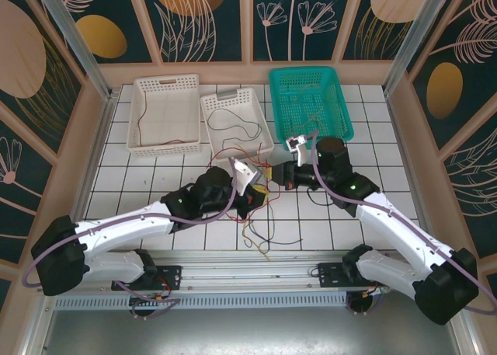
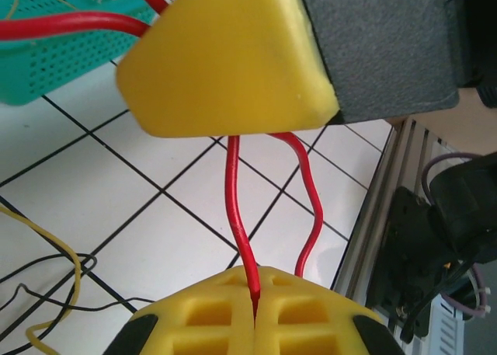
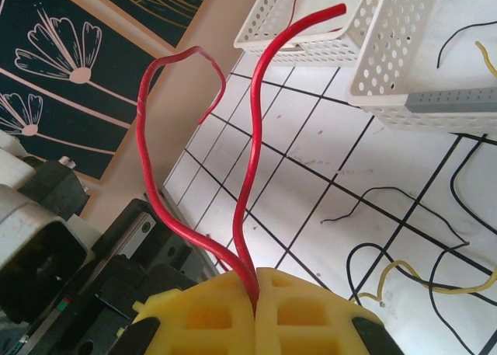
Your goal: Untangle the cables
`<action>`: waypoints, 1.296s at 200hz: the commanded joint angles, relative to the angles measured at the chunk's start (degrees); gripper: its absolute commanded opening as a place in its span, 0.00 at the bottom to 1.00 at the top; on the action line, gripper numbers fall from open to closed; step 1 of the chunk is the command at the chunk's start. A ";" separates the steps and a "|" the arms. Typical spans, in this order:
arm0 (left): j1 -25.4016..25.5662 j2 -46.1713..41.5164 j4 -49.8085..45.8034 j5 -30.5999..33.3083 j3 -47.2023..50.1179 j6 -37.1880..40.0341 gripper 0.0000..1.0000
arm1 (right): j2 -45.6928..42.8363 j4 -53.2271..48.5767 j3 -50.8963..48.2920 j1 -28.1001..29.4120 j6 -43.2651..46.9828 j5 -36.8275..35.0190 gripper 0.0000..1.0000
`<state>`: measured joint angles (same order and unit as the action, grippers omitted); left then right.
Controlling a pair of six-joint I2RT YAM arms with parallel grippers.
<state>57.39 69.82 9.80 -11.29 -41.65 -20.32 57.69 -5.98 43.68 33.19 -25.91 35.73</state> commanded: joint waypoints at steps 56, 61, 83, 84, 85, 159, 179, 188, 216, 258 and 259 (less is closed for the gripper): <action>-0.39 -0.14 4.43 9.57 2.19 -6.96 0.00 | -1.15 4.65 -1.74 0.27 -3.52 3.81 0.24; -0.40 -0.20 4.37 10.07 2.19 -7.22 0.00 | -1.18 4.79 -1.69 0.26 -3.60 4.03 0.25; -0.71 -0.63 4.10 11.88 1.99 -7.63 0.00 | -1.53 5.44 -1.85 0.16 -4.03 4.91 0.27; -0.70 -0.64 4.09 11.98 1.96 -7.63 0.00 | -1.57 5.45 -1.85 0.14 -4.05 4.94 0.28; -0.74 -0.65 4.04 12.07 1.94 -7.63 0.00 | -1.60 5.49 -1.93 0.13 -4.05 5.00 0.28; -2.97 -4.94 1.28 14.81 2.46 -7.55 0.00 | -2.59 2.45 -2.55 -1.19 -2.45 -0.69 0.27; -3.27 -6.01 1.17 14.50 2.71 -7.45 0.00 | -3.18 3.35 -4.22 -1.24 -2.06 -2.94 0.43; -3.35 -6.11 1.12 14.32 2.78 -7.56 0.00 | -3.59 3.96 -5.09 -1.29 -1.64 -3.80 0.51; -3.35 -6.32 1.50 13.96 3.00 -7.73 0.00 | -4.22 6.87 -8.52 -1.29 -0.73 -3.90 0.62; -3.43 -6.59 1.33 14.10 2.80 -7.50 0.00 | -4.03 15.07 -13.62 -1.20 -2.55 -1.64 0.69; -3.47 -6.56 1.34 14.10 2.80 -7.48 0.00 | -4.01 15.23 -13.71 -1.20 -2.56 -1.54 0.69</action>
<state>54.26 64.25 11.20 2.46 -39.24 -27.35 54.59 1.74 32.21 32.23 -27.86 32.64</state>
